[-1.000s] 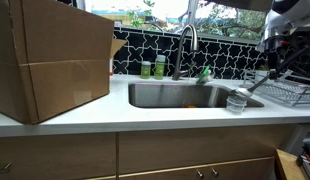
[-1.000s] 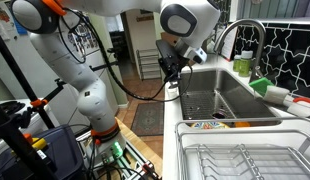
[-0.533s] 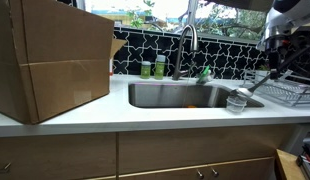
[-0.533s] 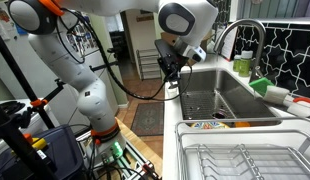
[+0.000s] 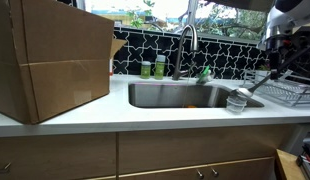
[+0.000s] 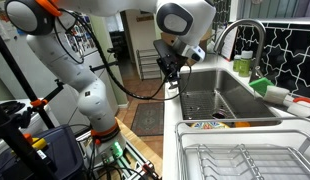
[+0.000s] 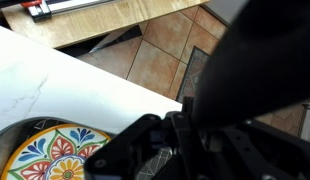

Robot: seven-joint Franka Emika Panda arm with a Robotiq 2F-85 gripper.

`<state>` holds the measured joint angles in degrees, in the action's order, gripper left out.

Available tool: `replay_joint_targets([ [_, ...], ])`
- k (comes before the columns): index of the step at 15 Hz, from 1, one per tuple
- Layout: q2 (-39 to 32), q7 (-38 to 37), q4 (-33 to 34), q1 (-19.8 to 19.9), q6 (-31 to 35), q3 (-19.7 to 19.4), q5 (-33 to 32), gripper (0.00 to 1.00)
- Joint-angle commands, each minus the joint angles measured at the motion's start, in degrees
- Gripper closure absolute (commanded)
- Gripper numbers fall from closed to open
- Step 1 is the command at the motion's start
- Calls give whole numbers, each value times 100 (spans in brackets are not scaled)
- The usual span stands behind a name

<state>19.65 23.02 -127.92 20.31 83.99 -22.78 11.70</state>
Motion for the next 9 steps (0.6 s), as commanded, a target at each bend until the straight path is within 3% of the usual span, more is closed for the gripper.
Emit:
replay_joint_targets([
  [1,236,20,-187,-64,160,-17,-138,98],
  [9,359,20,-235,-77,203,24,-265,98],
])
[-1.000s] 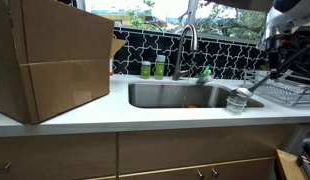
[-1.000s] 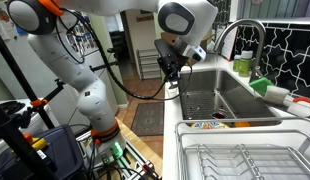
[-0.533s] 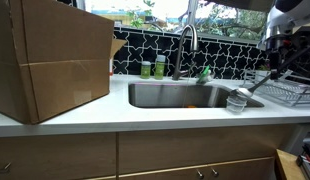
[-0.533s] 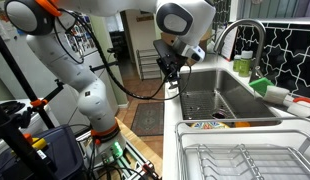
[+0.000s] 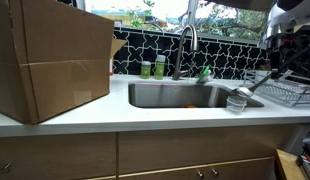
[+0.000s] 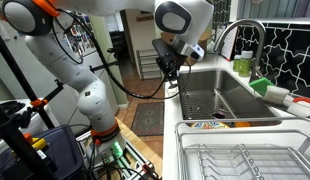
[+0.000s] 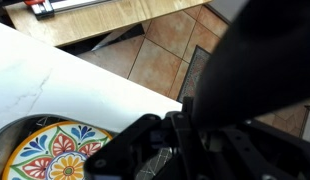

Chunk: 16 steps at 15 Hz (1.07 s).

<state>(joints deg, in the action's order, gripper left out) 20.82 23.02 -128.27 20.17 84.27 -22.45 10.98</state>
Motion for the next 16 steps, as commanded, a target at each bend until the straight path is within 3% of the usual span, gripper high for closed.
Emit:
replay_joint_targets([
  [1,261,17,-208,-65,184,-2,-224,98],
  [16,607,16,-464,-163,503,73,-375,98],
])
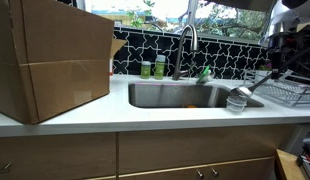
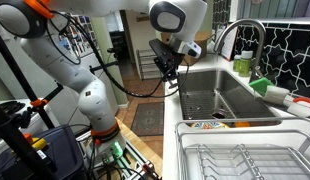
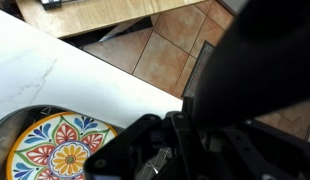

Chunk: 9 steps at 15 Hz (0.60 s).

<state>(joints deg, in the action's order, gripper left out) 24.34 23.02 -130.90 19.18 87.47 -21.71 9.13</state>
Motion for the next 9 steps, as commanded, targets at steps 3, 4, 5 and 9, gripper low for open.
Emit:
replay_joint_targets([
  [3,321,13,-235,-83,241,19,-262,98],
  [4,343,10,-246,-92,268,25,-287,98],
  [5,360,9,-256,-100,278,29,-308,98],
  [9,443,4,-325,-124,318,50,-354,98],
])
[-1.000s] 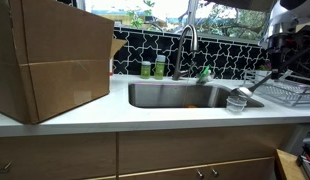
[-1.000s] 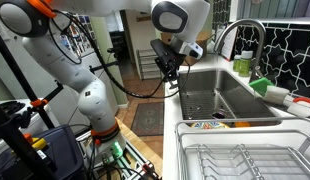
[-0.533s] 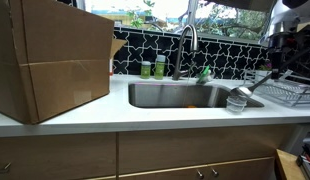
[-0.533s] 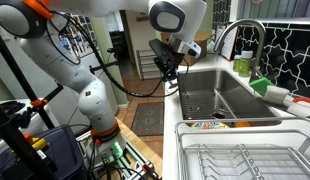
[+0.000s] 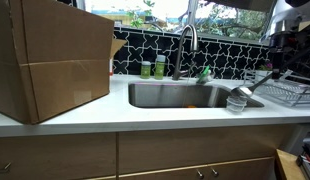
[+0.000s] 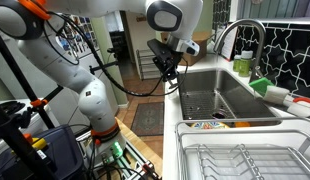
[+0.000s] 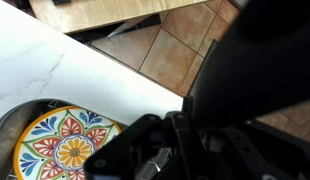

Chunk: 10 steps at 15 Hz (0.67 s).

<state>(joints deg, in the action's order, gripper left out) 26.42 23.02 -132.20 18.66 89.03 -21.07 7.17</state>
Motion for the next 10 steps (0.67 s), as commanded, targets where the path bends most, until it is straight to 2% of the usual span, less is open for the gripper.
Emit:
replay_joint_targets([
  [1,252,2,-207,-76,186,-11,-161,98],
  [10,327,10,-250,-101,297,-13,-153,98],
])
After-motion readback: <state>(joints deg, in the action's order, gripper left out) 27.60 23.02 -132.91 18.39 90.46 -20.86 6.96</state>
